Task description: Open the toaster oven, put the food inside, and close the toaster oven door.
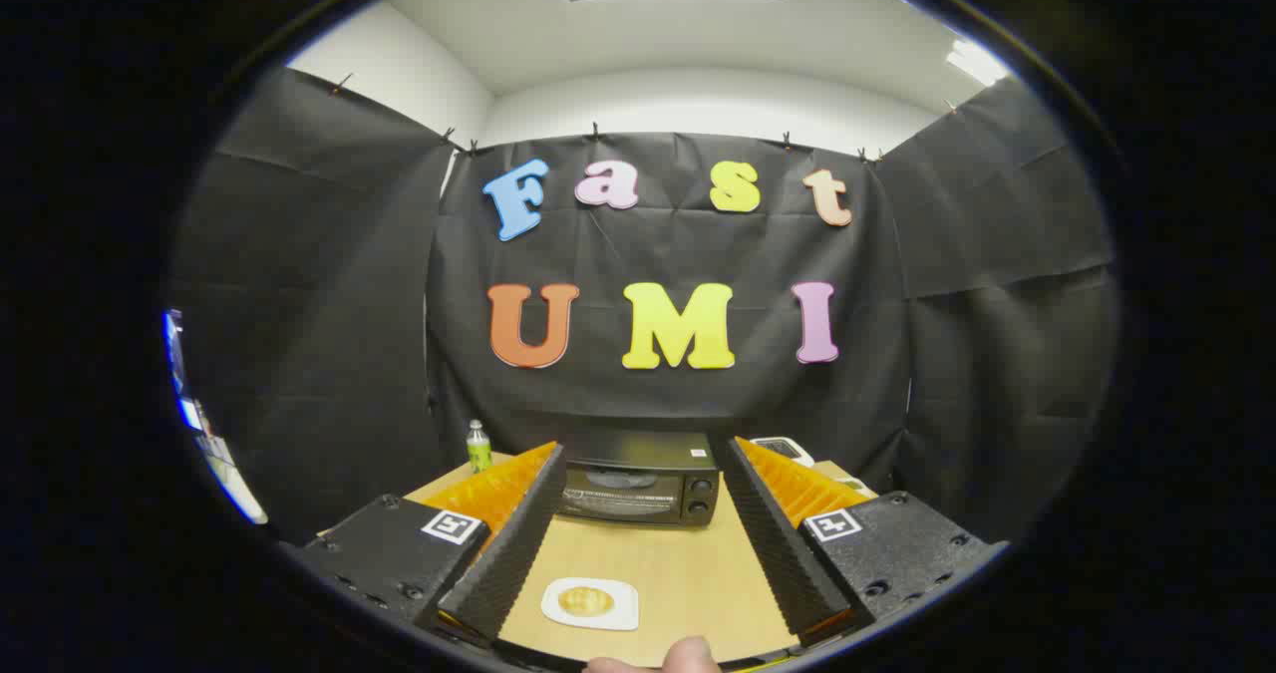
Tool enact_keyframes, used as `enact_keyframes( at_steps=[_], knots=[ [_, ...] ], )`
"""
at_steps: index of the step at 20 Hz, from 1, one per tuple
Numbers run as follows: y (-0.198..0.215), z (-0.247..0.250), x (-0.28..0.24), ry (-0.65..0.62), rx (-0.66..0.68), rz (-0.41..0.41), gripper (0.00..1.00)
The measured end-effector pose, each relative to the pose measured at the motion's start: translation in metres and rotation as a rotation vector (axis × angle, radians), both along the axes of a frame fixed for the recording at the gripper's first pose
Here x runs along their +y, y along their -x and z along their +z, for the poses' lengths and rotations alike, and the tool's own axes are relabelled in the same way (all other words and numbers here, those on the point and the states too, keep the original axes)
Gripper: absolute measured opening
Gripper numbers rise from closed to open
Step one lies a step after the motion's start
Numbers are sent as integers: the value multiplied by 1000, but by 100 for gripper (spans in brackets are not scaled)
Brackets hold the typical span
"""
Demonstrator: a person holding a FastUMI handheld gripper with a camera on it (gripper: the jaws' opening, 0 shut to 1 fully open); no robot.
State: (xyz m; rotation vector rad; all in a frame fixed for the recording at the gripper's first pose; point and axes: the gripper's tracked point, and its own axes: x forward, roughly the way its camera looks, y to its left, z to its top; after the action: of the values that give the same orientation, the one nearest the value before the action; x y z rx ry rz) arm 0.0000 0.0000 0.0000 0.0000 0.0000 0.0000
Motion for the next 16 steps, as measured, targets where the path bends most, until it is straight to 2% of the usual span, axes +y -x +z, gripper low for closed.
enact_keyframes(
  at_steps=[16],
  knots=[
    [-11,-14,2,-12,40,4,100]
  ],
)
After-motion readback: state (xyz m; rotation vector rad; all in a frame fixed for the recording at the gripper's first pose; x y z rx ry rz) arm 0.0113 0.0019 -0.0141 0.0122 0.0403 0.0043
